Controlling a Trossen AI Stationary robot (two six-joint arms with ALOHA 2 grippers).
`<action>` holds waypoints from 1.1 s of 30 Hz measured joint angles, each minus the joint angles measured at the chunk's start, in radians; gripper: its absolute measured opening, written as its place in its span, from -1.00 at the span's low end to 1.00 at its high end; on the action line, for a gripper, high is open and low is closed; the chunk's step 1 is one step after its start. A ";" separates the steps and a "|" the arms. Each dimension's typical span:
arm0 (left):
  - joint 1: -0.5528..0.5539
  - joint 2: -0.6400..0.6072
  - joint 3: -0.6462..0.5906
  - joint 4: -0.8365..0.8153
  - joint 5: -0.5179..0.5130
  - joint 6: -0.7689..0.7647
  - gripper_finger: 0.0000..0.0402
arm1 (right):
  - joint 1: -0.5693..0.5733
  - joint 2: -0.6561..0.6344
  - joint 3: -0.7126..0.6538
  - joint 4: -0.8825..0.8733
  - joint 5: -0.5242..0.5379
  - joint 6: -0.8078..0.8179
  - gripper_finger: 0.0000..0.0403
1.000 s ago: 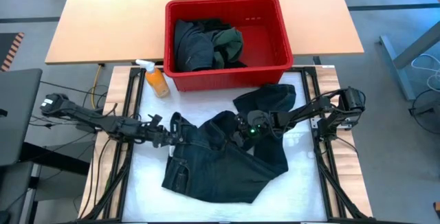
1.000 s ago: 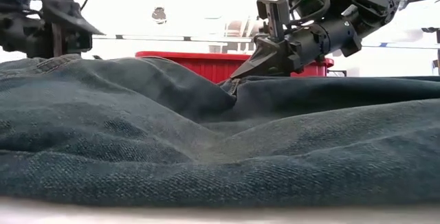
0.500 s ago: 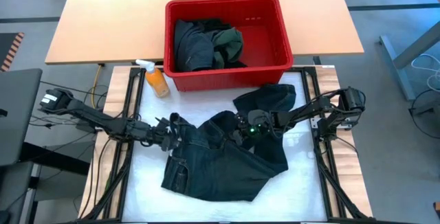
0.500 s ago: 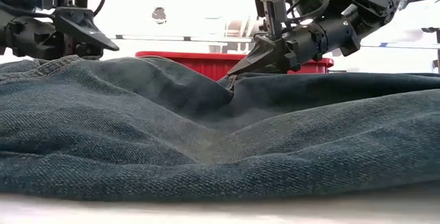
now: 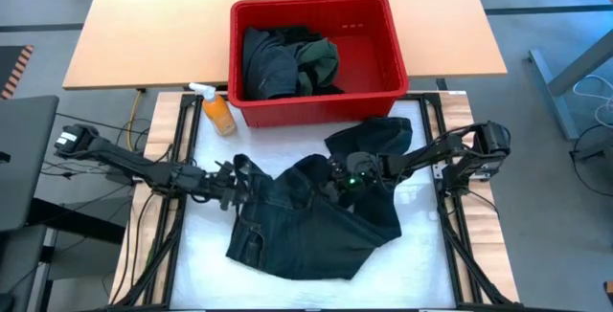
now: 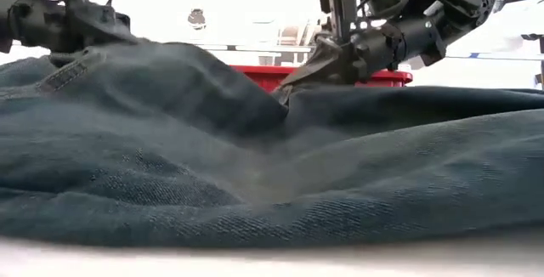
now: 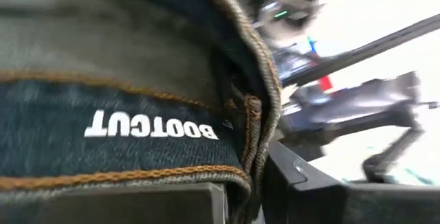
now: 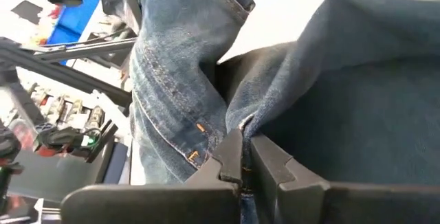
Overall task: Fold Laundry from Bin
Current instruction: Fold the blue pants
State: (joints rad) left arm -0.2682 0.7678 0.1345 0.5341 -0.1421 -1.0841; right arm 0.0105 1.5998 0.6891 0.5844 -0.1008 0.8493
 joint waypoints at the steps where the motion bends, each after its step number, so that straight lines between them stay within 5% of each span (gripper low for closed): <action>1: -0.003 -0.015 0.000 0.051 0.004 0.012 -0.88 | 0.000 -0.017 0.000 0.002 0.000 -0.018 -0.85; 7: -0.015 -0.153 0.000 0.386 -0.008 0.145 -0.88 | -0.021 -0.175 0.001 0.003 0.000 -0.161 -0.85; 12: -0.003 -0.279 0.069 0.314 -0.076 0.276 -0.88 | -0.087 -0.315 0.003 0.005 0.023 -0.305 -0.85; 16: 0.029 -0.352 0.188 0.028 -0.090 0.323 -0.88 | -0.162 -0.390 0.003 -0.037 0.023 -0.402 -0.85; 24: 0.206 -0.346 0.591 -0.862 -0.126 0.308 -0.88 | -0.352 -0.391 0.003 -0.018 -0.052 -0.519 -0.86; 29: 0.370 -0.231 0.800 -1.009 0.024 0.392 -0.88 | -0.394 -0.307 0.064 0.150 -0.134 -0.652 -0.86; 33: 0.476 -0.108 0.994 -1.230 0.213 0.451 -0.88 | -0.372 -0.255 0.164 0.089 -0.229 -0.852 -0.86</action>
State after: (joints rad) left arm 0.2078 0.6593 1.1289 -0.6961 0.0713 -0.6328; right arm -0.3618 1.3447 0.8534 0.6732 -0.3296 -0.0028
